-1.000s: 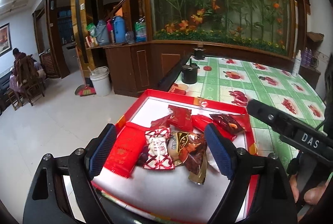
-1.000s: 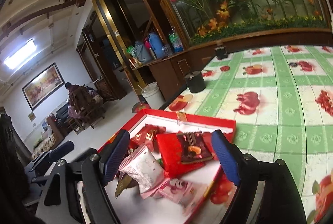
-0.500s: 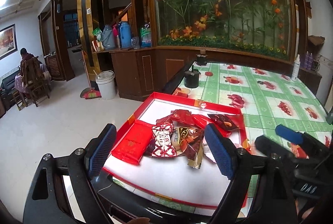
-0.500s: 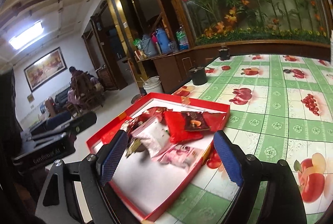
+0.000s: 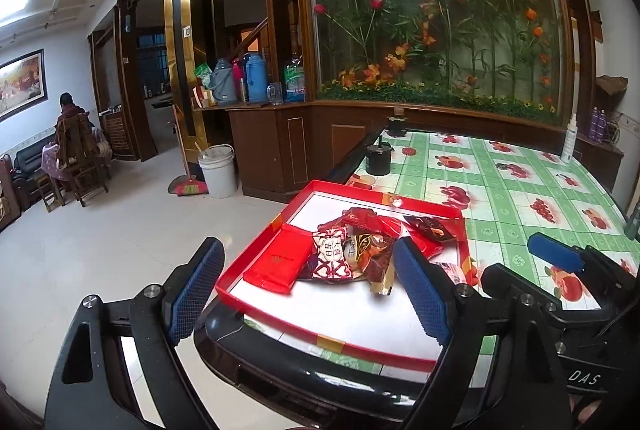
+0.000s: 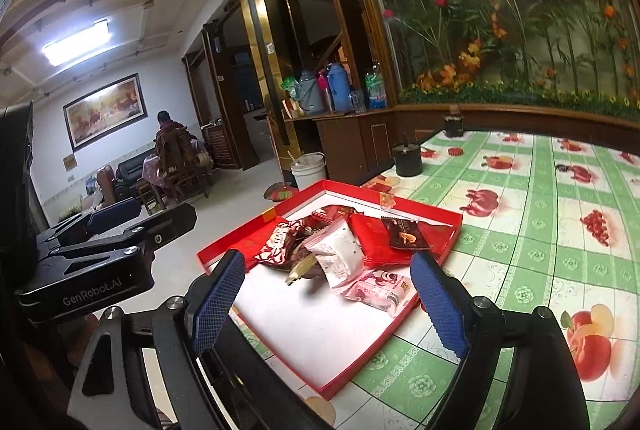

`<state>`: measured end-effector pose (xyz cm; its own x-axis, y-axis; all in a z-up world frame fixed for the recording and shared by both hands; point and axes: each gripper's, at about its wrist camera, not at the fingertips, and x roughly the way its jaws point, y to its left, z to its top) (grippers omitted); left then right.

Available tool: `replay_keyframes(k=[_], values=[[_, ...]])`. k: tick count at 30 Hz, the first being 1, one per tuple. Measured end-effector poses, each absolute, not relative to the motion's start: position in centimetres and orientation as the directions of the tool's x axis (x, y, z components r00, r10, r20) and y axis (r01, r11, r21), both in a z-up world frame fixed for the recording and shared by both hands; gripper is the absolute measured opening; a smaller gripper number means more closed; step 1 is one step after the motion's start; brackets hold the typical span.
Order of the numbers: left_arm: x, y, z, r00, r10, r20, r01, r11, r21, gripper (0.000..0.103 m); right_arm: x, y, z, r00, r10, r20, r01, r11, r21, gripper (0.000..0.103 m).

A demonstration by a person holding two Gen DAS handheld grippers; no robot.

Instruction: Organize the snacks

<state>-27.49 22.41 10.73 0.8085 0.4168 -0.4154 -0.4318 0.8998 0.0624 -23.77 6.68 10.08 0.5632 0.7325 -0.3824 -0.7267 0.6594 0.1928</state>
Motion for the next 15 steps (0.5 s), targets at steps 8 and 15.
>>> replay_keyframes(k=[8,15], values=[[-28.9,21.8,11.1,0.814,0.405,-0.416,-0.420,0.906,0.061,0.087,-25.9,6.5,10.9,0.582,0.726,-0.366,-0.741,0.659,0.129,0.086],[-29.7,21.6,11.8,0.819,0.405,-0.406,-0.420,0.906,0.057,0.087,-26.9,6.2,11.9,0.597,0.727,-0.340,-0.745,0.660,0.102,0.086]])
